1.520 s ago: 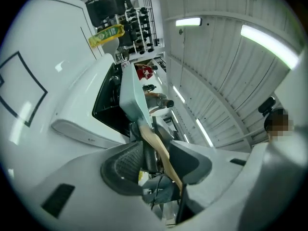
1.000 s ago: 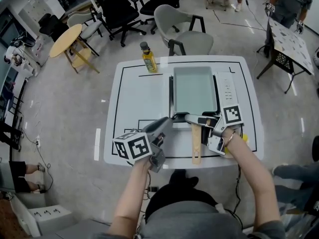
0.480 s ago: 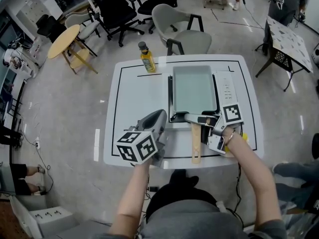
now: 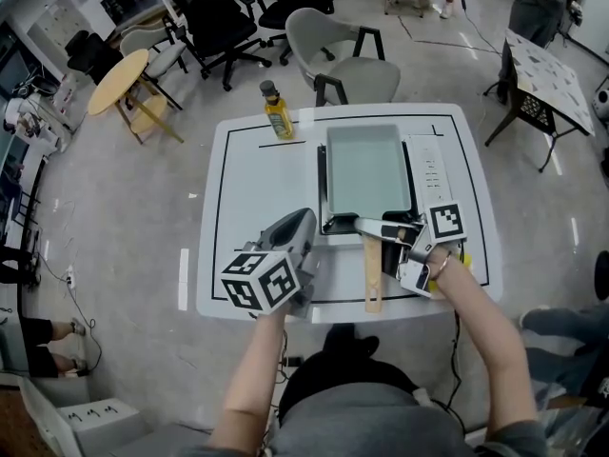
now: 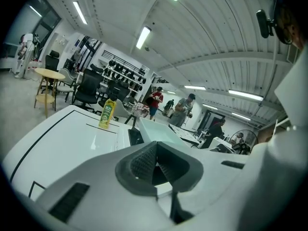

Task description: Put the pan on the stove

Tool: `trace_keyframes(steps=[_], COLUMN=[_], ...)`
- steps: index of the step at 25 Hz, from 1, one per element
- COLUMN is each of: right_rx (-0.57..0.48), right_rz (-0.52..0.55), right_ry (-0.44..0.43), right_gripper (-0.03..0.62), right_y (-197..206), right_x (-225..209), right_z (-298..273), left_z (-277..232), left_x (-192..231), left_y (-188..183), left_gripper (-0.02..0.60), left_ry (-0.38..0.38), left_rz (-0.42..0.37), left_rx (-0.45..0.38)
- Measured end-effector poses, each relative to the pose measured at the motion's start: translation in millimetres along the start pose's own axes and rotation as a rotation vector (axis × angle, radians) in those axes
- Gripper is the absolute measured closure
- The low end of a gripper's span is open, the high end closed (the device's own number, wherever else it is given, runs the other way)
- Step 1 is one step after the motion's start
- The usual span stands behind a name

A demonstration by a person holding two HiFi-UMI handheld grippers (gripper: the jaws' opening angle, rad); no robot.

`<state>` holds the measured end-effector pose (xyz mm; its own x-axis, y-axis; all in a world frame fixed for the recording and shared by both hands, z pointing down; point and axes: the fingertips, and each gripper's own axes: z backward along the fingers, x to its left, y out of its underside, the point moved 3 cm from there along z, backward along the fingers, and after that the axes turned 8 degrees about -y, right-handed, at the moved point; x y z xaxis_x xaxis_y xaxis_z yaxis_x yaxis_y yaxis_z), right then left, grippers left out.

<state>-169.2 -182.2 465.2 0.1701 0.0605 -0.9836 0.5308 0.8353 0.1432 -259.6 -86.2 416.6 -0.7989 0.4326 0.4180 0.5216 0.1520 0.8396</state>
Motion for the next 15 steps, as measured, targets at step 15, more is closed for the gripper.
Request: trace_keyframes(steps=[15], right_rx=[-0.109], right_rz=[0.188], right_ry=[0.219], right_gripper=[0.404], right_y=[-2.3], right_x=[14.3], right_z=[62.0], left_z=[-2.7], left_x=[-13.1], left_y=[2.6], left_gripper=[0.575], left_ry=[-0.002], left_rz=[-0.043], left_rx=[-0.008])
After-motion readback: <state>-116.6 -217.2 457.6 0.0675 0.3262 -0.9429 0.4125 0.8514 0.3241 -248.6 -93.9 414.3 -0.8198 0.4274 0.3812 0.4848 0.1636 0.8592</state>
